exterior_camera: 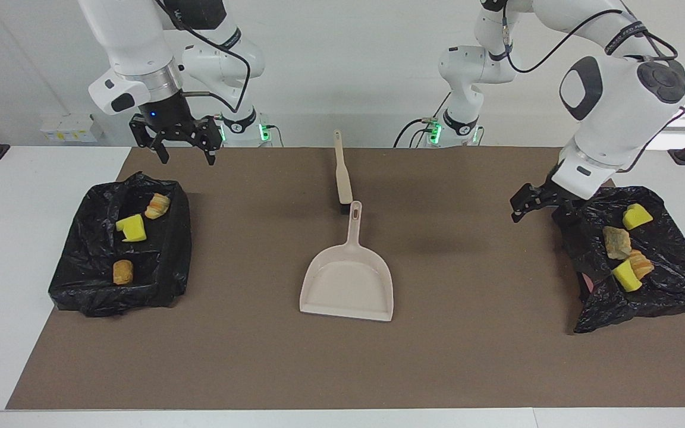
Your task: Sweep and dump trash in bin
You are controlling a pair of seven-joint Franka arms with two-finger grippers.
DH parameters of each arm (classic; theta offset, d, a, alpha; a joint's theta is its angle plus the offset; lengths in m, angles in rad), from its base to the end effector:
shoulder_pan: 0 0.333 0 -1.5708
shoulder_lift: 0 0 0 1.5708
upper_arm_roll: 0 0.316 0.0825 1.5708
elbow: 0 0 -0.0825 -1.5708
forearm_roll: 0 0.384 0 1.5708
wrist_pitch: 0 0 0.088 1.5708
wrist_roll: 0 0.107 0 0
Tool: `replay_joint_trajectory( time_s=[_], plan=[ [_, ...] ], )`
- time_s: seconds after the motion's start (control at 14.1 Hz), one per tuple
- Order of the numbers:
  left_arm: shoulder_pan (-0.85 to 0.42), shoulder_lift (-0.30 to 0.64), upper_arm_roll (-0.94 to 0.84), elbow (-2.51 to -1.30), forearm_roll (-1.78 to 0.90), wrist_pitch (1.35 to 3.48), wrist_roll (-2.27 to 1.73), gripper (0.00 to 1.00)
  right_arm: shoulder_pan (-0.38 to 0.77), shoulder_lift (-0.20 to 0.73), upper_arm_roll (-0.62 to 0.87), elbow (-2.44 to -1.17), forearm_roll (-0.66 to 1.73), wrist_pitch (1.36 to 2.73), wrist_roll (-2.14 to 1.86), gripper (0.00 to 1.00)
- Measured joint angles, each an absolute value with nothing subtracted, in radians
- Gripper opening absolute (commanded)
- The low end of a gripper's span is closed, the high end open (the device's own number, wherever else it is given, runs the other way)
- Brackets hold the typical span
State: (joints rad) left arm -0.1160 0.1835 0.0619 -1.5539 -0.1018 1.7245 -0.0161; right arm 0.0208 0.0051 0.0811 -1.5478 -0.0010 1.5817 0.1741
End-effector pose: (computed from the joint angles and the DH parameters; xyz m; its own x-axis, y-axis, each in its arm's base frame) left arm 0.6162 -0.0457 0.5388 0.9996 -0.0234 -0.0146 -0.0220 -0.9958 0.0888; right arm 0.5547 0.0565 0.6335 0.9970 -0.0722 0.0285 -0.0721 -0.9974 -0.0044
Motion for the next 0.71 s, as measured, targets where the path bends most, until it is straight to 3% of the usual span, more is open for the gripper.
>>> replay_joint_trajectory(
  time_s=[0.35,0.71],
  plan=[
    [-0.022,0.169,0.063,-1.525,-0.101,1.679,0.121,1.0,0.021,0.005,0.081,-1.548,-0.001,1.582,0.174,1.0],
    [-0.045,0.148,0.03,-1.524,-0.056,1.662,0.1,1.0,0.02,0.005,0.08,-1.548,-0.001,1.582,0.174,1.0]
  ],
)
